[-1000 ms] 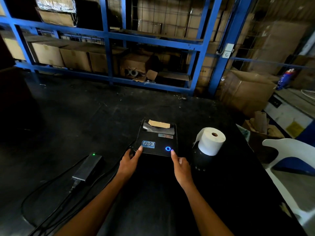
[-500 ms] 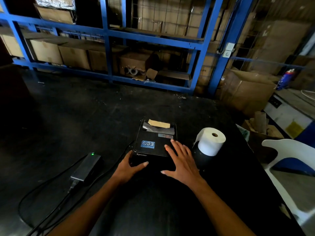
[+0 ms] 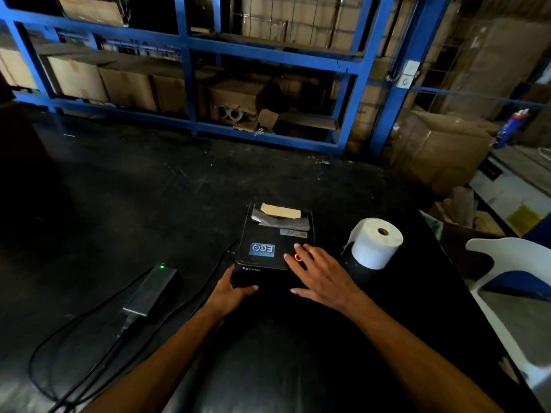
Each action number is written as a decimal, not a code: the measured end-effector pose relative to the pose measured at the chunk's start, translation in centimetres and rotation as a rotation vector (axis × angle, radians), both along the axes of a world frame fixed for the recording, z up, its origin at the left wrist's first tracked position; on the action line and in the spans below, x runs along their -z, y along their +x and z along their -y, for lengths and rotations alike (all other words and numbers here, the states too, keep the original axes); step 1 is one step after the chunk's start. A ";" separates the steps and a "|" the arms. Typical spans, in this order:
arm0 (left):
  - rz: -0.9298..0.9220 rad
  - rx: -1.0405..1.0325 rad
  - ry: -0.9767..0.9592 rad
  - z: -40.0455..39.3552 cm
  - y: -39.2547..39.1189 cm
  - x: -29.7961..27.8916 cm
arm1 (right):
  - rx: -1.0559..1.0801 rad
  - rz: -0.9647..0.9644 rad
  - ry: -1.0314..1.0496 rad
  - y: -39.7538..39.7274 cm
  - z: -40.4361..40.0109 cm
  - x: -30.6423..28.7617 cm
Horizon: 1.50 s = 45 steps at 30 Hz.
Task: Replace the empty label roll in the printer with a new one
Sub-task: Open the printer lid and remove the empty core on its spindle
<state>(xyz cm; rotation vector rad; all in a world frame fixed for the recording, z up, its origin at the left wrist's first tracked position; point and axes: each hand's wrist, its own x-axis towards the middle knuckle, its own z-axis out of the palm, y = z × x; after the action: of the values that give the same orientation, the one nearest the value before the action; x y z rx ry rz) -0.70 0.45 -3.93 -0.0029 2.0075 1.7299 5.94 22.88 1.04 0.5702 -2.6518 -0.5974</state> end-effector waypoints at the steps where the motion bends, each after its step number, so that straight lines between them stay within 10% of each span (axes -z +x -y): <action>1: 0.002 0.005 0.014 -0.1 0.0 0.0 | -0.003 -0.003 0.004 0.1 0.0 0.1; 21: 0.077 -0.031 0.151 0.2 -0.8 2.1 | 0.075 0.210 -0.140 -1.1 0.0 0.1; 45: 0.056 0.004 0.179 0.8 -2.4 4.4 | -0.105 0.009 -0.073 -1.5 -0.5 0.5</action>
<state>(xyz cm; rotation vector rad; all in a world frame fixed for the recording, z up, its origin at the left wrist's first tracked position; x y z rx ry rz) -3.09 -0.38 -8.33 0.0119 1.8063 1.8805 4.43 23.35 0.50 0.6873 -2.6211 -0.4664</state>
